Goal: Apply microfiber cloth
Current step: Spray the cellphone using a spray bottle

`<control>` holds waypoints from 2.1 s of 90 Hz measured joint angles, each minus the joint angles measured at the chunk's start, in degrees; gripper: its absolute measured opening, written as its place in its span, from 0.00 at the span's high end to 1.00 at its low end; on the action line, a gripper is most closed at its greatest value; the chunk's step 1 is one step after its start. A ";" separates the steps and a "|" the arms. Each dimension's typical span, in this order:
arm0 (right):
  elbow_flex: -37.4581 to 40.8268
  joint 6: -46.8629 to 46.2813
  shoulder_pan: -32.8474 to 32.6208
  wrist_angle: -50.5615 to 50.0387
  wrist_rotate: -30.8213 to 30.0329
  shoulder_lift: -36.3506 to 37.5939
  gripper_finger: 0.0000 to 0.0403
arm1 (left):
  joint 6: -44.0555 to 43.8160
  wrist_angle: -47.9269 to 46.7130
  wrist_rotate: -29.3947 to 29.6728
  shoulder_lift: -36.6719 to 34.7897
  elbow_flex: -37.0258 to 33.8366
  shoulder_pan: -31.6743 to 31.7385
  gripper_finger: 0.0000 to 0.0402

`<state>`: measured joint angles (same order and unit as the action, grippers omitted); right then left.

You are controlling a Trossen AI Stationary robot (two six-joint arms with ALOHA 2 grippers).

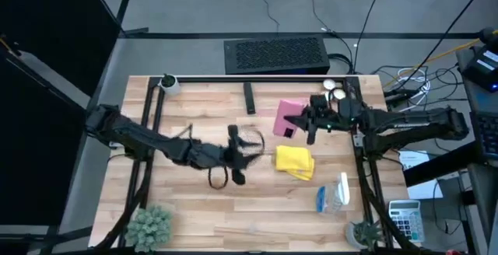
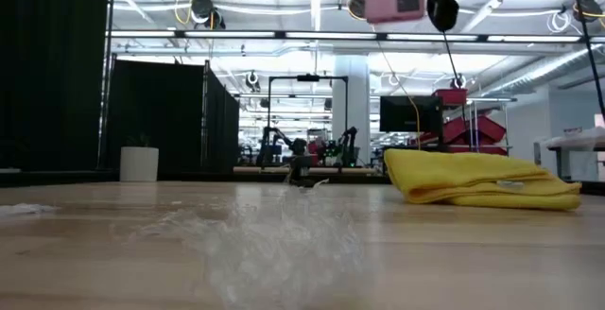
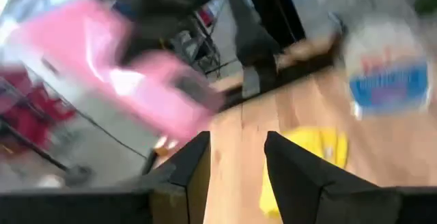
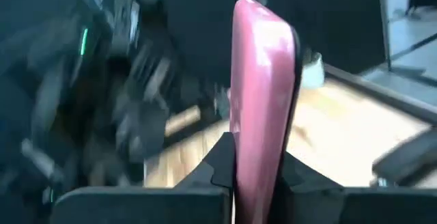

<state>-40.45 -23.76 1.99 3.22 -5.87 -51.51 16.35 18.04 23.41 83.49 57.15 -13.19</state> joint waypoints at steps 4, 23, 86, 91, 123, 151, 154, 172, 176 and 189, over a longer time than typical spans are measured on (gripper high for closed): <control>0.00 1.12 -0.51 -0.75 -0.07 0.46 0.97 | -5.02 -1.59 -4.37 -1.96 0.01 1.96 0.70; -0.01 4.46 -2.94 -1.19 0.18 0.36 0.97 | -26.91 -3.92 -33.13 -4.62 0.01 13.69 0.70; -0.09 5.48 -6.08 0.29 -0.39 -5.18 0.97 | -28.15 11.59 -32.37 6.42 4.61 17.87 0.45; -0.09 5.48 -6.32 1.89 -0.39 -6.44 0.97 | -27.53 11.68 -32.46 6.42 4.97 17.77 0.45; -0.09 6.94 -6.61 9.83 -0.18 -11.48 0.97 | -26.42 11.02 -32.60 6.40 5.01 17.55 0.49; -0.11 8.36 -6.60 16.16 -0.16 -14.45 0.97 | -26.05 11.02 -33.54 6.40 5.02 17.55 0.73; -0.11 8.54 -6.56 16.45 -0.22 -14.75 0.96 | -26.07 11.04 -33.57 6.40 5.02 17.55 0.77; -0.11 10.16 -6.55 16.61 -0.44 -16.25 0.90 | -26.06 10.60 -34.40 6.42 5.02 17.50 0.97; -0.16 11.24 -6.55 15.38 -0.16 -15.06 0.87 | -26.04 10.64 -34.37 6.42 5.02 17.51 0.97; -6.88 14.06 -6.60 -4.53 0.35 -8.19 0.74 | -24.95 9.42 -34.53 6.40 5.11 17.54 0.97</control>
<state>-47.32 -9.70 -4.62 -1.32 -5.52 -59.70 -8.60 27.46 -11.12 89.89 62.26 4.35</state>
